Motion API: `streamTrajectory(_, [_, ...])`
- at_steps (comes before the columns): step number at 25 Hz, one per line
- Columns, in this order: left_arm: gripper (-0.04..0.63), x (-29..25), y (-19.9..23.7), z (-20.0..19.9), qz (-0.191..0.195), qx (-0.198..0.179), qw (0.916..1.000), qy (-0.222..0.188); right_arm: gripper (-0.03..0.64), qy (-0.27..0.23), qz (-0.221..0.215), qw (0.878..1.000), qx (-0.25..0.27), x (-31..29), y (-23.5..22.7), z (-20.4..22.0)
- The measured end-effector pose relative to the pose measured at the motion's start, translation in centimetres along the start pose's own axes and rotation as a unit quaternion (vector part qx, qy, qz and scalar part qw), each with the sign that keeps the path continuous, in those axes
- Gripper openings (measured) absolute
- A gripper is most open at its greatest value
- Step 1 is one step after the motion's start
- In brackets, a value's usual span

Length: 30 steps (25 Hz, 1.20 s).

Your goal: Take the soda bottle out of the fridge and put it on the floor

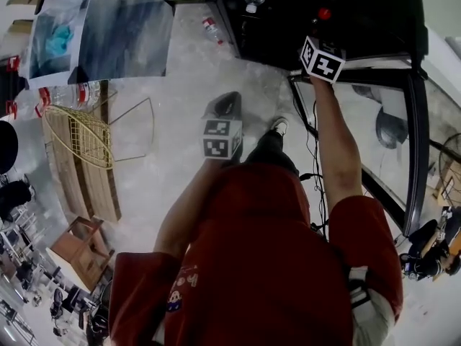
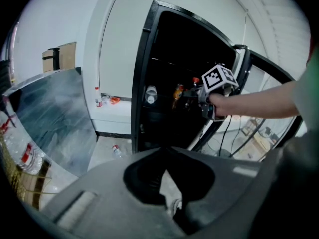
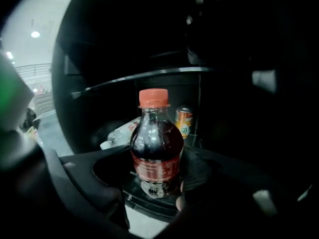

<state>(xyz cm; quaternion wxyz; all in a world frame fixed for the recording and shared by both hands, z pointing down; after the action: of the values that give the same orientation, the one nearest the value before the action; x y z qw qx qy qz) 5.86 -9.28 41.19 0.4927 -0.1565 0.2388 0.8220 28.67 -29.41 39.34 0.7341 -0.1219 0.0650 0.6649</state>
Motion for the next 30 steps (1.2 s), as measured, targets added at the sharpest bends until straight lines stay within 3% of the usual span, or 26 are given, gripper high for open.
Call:
streamTrajectory(6, [0.000,0.2,-0.4,-0.9,0.006,-0.004,0.9999,-0.012,0.298,0.006,-0.036,0.999,0.017,4.5,1.4,-0.7])
streamTrajectory(14, [0.000,1.4,1.5,-2.9,-0.022,0.011,0.9993,-0.029,0.298,0.014,-0.095,0.994,0.043,10.6,4.5,-1.5])
streamTrajectory(25, [0.000,3.1,2.2,-6.1,-0.036,-0.018,0.9984,-0.039,0.298,0.006,-0.122,0.992,0.016,18.3,6.2,-4.2])
streamTrajectory(30, [0.000,3.7,1.3,-6.9,-0.039,-0.023,0.9979,-0.046,0.298,0.007,-0.132,0.991,0.033,20.5,6.3,-4.2])
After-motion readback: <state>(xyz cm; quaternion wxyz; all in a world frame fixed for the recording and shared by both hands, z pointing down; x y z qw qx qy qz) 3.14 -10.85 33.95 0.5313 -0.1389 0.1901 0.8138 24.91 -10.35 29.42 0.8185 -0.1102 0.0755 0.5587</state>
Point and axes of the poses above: the fingertips, and each gripper's own axes: x backward along the fingers, y to its left, z out of its underside, the point moved 3 cm from there along x, backward along the fingers, and after that the axes turned 14 degrees about -y, right-handed, at the moved point
